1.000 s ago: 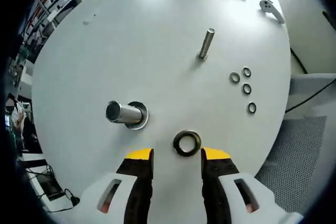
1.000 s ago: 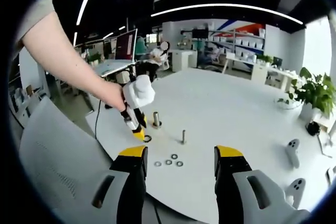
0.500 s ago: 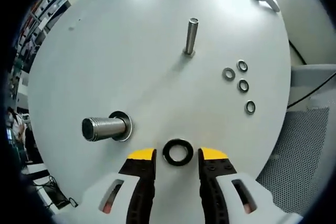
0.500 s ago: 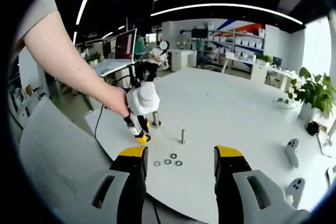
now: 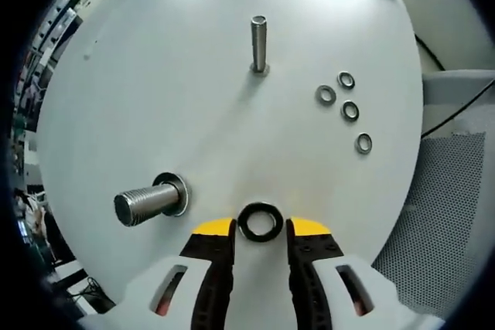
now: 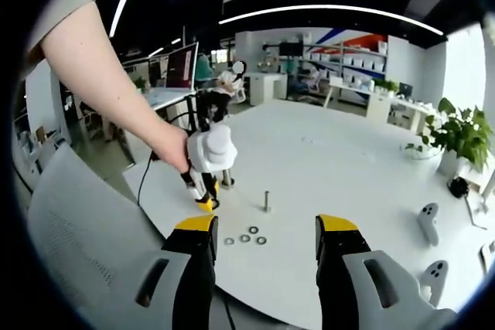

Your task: Place the washer onto the threaded stud by aligning its center hole with the stud, sliding it down to the base, and recovering from edge contact or off-axis alignment until the washer reaches the visible bottom stop.

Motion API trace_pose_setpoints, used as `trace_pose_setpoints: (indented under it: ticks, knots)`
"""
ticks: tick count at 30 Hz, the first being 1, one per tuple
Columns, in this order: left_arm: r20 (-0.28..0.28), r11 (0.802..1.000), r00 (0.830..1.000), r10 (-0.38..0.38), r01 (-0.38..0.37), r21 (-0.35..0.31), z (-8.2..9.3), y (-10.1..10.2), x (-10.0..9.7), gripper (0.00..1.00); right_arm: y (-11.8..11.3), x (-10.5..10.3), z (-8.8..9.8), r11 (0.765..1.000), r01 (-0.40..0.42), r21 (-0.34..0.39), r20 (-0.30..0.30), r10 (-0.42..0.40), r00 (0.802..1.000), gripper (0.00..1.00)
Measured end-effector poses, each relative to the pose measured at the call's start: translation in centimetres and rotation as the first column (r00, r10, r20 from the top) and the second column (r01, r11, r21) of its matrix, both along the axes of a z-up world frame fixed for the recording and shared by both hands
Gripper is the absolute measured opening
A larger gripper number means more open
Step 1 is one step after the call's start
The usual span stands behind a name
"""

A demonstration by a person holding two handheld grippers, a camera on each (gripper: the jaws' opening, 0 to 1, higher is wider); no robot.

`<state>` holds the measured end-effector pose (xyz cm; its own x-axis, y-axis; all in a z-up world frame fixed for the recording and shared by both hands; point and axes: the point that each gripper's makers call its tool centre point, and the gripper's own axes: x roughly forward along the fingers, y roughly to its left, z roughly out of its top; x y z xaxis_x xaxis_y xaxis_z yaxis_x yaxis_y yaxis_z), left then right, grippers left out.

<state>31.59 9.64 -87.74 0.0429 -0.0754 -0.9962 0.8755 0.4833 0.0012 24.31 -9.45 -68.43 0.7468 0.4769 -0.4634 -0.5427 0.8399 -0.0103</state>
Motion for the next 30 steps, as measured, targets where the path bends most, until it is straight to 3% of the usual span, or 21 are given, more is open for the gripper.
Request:
trace_pose_setpoints:
  ticks: [6,8,9,14,24,30]
  knots:
    - [-0.009,0.999,1.000,-0.011,0.011,0.035,0.2,-0.1,-0.2,0.20,0.1,0.0,0.0,1.000,-0.005,0.002,0.001,0.005,1.000,0.53]
    - [0.003,1.000,1.000,-0.003,0.003,0.019,0.2,0.1,-0.2,0.20,0.2,0.0,0.0,1.000,-0.009,0.002,0.000,0.009,1.000,0.53]
    - [0.017,0.999,0.999,0.037,-0.036,-0.004,0.3,0.0,-0.2,0.20,0.3,0.0,0.0,1.000,-0.012,0.002,0.000,0.012,1.000,0.53]
    - [0.049,0.998,0.998,0.036,-0.034,-0.047,0.4,0.2,-0.6,0.19,0.4,0.0,0.1,1.000,-0.015,0.010,0.001,0.015,1.000,0.53]
    - [0.040,0.998,0.998,0.052,-0.051,-0.030,0.3,1.2,-2.3,0.19,0.5,-0.2,-0.1,1.000,-0.025,0.003,-0.007,0.025,1.000,0.53]
    - [0.066,0.996,0.995,0.072,-0.069,-0.057,1.3,2.2,-1.6,0.19,0.5,-0.2,-0.2,1.000,-0.025,-0.001,-0.012,0.025,1.000,0.53]
